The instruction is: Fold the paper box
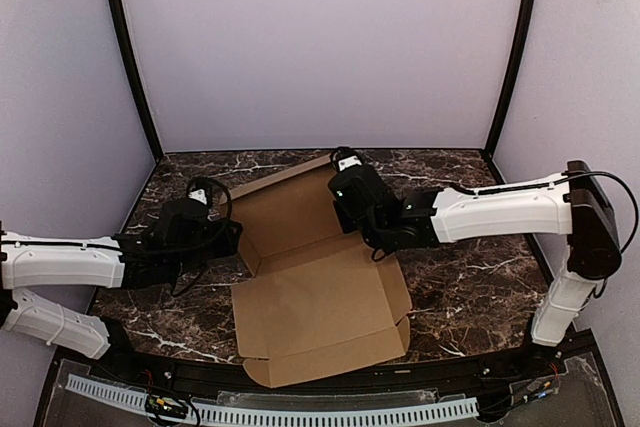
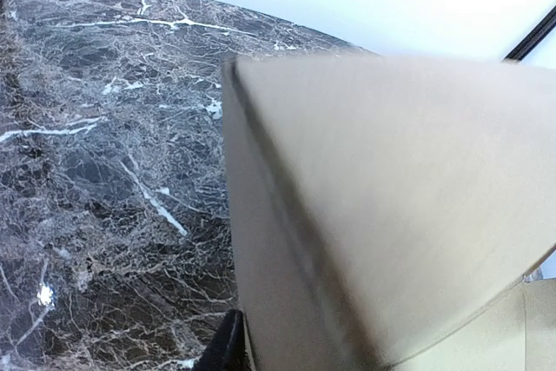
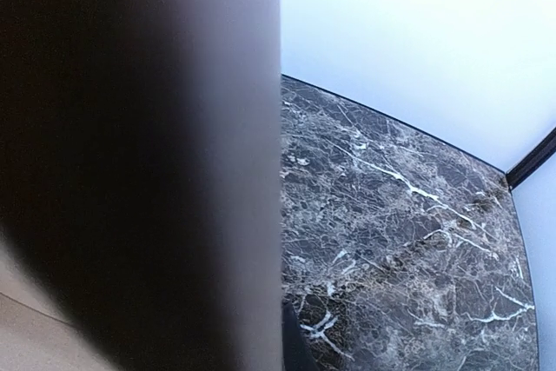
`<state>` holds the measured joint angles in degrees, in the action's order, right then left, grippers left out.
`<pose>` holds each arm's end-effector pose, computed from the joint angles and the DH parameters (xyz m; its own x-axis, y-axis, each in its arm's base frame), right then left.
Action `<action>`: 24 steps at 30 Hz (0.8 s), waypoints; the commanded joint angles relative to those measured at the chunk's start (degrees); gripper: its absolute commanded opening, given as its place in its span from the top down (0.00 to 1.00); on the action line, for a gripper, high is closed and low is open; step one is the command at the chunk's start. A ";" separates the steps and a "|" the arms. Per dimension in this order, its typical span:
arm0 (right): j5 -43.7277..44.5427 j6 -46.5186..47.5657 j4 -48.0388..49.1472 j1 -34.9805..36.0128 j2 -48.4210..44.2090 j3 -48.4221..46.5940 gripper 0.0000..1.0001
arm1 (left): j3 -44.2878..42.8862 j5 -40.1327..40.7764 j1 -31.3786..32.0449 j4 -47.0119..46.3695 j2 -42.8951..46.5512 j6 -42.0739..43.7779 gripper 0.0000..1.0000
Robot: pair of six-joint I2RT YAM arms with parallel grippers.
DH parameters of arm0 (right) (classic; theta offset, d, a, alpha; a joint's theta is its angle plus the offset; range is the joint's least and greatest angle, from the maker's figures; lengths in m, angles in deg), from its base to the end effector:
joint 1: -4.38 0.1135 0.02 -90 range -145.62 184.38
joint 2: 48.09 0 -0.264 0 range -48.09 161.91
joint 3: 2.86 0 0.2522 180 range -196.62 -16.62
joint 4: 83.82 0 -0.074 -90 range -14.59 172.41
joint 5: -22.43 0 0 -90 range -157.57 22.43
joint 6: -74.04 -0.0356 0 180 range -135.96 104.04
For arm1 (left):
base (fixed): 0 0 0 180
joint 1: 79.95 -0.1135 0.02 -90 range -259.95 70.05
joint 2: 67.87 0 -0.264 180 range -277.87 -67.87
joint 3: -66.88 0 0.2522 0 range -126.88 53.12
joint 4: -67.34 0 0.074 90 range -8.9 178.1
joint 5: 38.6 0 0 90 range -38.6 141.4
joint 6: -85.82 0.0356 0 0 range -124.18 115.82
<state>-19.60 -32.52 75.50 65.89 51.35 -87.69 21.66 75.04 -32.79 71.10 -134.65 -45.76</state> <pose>0.2079 0.3277 0.2538 -0.3494 -0.2438 -0.9047 -0.2083 0.9616 -0.1787 0.1783 -0.1713 0.2178 -0.4998 -0.3552 -0.7900 0.1251 0.8729 -0.4716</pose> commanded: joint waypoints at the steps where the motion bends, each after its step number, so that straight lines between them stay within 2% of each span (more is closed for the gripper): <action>1: 0.11 2.00 4.40 -1.31 0.82 2.59 1.00 | -0.84 1.19 0.30 2.99 1.85 2.20 0.72; 6: -1.44 3.89 10.37 -2.43 1.18 4.95 1.00 | -1.00 1.27 0.25 6.31 4.60 4.06 0.63; 11: -3.75 5.37 16.52 -3.71 1.12 8.14 1.00 | -2.75 -3.12 0.30 11.37 8.12 7.14 0.52; 19: -12.97 13.21 36.72 -6.46 -0.88 18.05 1.00 | -11.41 -9.77 0.30 23.50 17.10 16.84 0.49; 24: -20.19 21.92 47.69 -6.76 -0.24 21.59 1.00 | -19.80 -13.48 0.30 26.63 17.26 21.33 0.49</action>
<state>-32.19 -19.03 110.07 59.27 52.03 -68.50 7.21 65.88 -32.79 91.99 -117.54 -30.44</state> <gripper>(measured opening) 0.009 0.515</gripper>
